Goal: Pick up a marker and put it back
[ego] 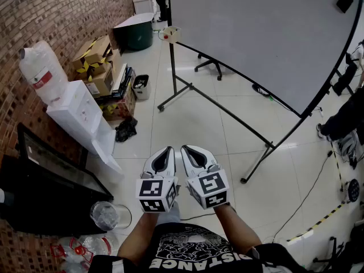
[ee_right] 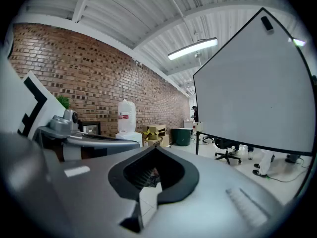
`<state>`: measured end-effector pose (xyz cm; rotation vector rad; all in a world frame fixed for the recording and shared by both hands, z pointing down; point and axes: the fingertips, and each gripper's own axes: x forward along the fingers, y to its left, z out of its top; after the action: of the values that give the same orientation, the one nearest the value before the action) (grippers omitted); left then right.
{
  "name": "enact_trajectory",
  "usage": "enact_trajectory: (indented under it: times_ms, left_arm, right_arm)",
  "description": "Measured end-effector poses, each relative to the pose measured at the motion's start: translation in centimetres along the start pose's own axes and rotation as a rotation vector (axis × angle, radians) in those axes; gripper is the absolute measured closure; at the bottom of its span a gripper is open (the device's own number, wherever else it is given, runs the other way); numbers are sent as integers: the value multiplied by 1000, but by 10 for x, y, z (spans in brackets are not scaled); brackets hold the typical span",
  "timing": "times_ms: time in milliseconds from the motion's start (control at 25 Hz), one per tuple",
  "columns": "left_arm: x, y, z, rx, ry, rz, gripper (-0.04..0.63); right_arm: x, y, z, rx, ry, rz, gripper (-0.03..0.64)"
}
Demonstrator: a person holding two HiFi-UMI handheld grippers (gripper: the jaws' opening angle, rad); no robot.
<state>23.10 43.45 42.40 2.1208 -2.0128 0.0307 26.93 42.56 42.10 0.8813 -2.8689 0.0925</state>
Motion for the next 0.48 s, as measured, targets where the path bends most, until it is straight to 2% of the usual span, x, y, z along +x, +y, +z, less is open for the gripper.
enact_trajectory:
  times_ms: [480]
  left_arm:
    - [99,92,35,-13,-2,-26,589]
  right_arm:
    - [128,-37,19,2,10,-36,617]
